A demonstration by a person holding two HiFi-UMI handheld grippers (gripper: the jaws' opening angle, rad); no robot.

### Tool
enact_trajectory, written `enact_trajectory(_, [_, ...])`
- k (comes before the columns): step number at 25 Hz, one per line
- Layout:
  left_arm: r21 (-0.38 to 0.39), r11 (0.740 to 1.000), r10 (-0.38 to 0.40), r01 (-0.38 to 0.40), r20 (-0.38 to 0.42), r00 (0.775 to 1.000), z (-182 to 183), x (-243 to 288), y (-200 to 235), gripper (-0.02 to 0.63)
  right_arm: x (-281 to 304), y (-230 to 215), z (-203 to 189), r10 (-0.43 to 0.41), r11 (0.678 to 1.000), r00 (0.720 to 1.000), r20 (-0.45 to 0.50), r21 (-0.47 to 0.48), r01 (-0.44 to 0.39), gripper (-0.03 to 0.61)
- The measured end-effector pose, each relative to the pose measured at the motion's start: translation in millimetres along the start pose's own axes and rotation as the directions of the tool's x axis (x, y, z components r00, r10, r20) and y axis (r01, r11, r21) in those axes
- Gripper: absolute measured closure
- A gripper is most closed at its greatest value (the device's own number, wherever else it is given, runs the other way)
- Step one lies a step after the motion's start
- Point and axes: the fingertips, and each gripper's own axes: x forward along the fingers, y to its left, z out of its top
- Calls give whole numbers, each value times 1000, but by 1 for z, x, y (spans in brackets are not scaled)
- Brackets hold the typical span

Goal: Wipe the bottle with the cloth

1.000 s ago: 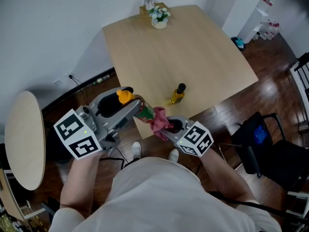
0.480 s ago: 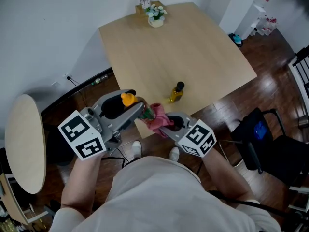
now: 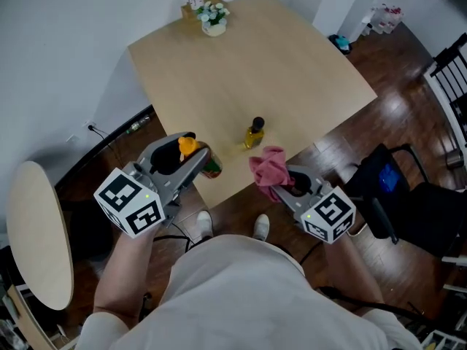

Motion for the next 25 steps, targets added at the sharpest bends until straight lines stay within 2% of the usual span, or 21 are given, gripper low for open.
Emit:
enact_trajectory(8, [72,992,107,-102,-72,992,-69,45,34,448,-47,-13,-23,-122,988,992,-19,95,124,489])
enact_trajectory(17, [132,974,201,-182,-147,969,-161,95,83,448,-59,-2,-36,-132,981,989,-71,134,141,489])
enact_trajectory(22, [122,967,239,-222,-153,959,-183,124,105,446,-71,-19,-41,-142,976,984,-103,152,157,489])
enact_trajectory(25, [117,966,248,-232,-147,958,-194,121,111,446,-73,-15,-46,-150,973,981,-120,157,168,489])
